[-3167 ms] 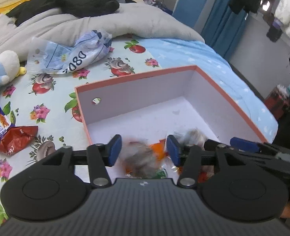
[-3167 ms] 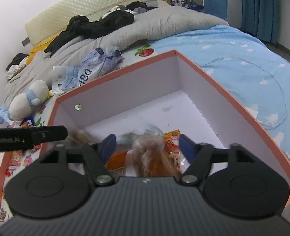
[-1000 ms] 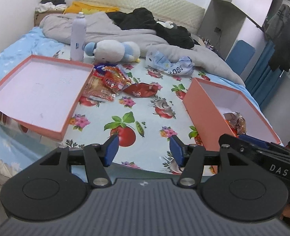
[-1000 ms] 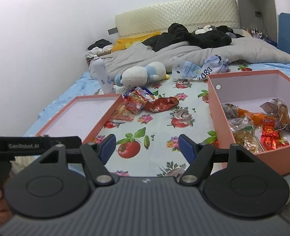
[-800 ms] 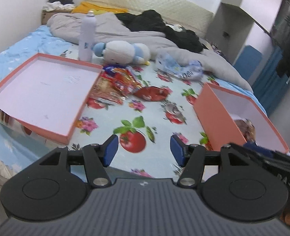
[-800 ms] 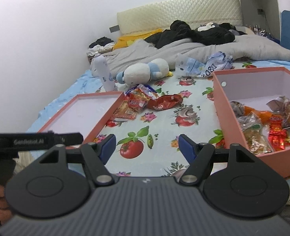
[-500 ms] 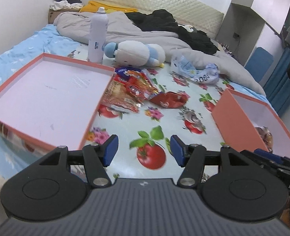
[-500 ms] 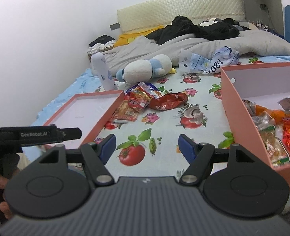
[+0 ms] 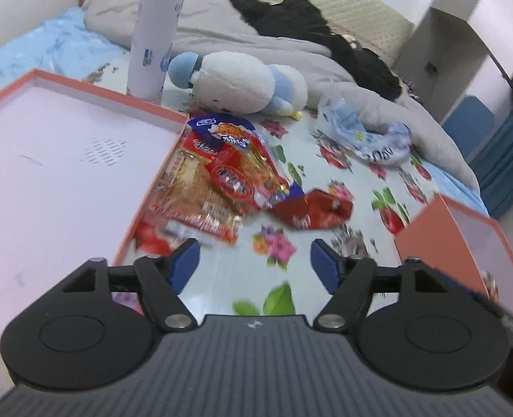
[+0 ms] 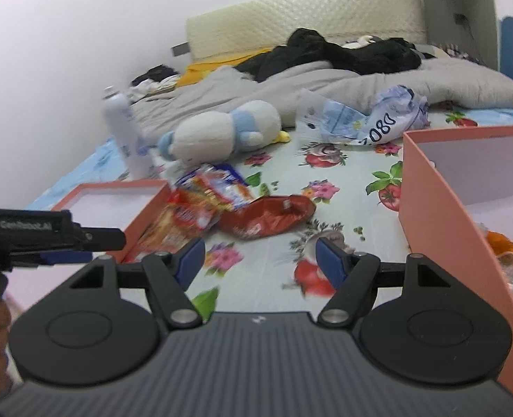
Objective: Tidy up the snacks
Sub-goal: 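Grasp the red-labelled snack bag with the left tool while the right tool grasps a red wrapper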
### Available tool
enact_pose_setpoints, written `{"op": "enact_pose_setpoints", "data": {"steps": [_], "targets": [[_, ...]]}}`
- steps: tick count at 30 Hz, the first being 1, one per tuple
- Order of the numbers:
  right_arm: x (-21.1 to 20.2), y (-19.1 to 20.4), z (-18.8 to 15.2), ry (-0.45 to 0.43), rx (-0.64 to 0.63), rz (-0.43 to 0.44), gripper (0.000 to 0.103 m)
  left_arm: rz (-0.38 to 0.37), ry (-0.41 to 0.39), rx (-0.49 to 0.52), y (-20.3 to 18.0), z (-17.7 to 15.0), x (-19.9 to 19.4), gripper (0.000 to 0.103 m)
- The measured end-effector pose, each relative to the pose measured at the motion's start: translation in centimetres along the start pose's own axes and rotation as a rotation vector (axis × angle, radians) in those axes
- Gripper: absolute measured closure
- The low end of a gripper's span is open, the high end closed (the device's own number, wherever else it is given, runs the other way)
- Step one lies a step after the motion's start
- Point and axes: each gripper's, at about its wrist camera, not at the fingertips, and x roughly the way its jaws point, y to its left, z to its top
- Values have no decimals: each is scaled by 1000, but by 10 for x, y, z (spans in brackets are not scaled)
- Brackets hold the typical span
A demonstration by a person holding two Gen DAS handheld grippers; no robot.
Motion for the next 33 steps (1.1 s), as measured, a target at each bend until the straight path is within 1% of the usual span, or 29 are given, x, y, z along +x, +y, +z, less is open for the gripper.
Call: {"op": "enact_pose_setpoints", "data": {"steps": [1, 5, 9, 11, 13, 15, 17, 19, 21, 23, 25, 26, 27, 29, 30, 32, 33], "targets": [[10, -4, 1, -1, 22, -18, 23, -4, 10, -19, 0, 4, 10, 24], [48, -21, 2, 1, 101, -38, 23, -14, 33, -60, -2, 21, 48, 24], [82, -31, 3, 4, 136, -63, 25, 14, 35, -58, -8, 36, 79, 24], [97, -33, 4, 9, 147, -67, 31, 31, 36, -54, -9, 42, 92, 24], [110, -34, 5, 13, 149, -68, 35, 50, 48, -46, -10, 47, 106, 24], [122, -34, 5, 24, 147, -66, 48, 75, 55, -37, -9, 50, 120, 24], [131, -33, 4, 29, 142, -68, 48, 95, 57, -21, -8, 52, 129, 24], [137, -32, 2, 32, 132, -76, 49, 111, 50, 34, -12, 52, 134, 24], [142, -34, 2, 34, 141, -79, 60, 108, 46, 66, -15, 50, 140, 24], [144, -35, 1, 28, 153, -64, 67, 104, 56, 68, -14, 47, 146, 24], [145, -34, 2, 37, 146, -53, 70, 113, 64, 86, -15, 44, 153, 25], [146, -33, 4, 45, 138, -46, 74, 120, 58, 117, -17, 42, 154, 27], [147, -33, 5, 49, 130, -46, 74, 133, 55, 155, -20, 40, 155, 33], [148, -33, 7, 56, 125, -42, 76, 157, 48, 196, -23, 36, 157, 38], [148, -34, 7, 59, 129, -41, 77, 154, 47, 198, -23, 35, 157, 43], [147, -35, 9, 63, 131, -43, 78, 146, 51, 186, -21, 35, 156, 49], [146, -34, 9, 63, 131, -44, 79, 146, 52, 186, -21, 35, 156, 56]]}}
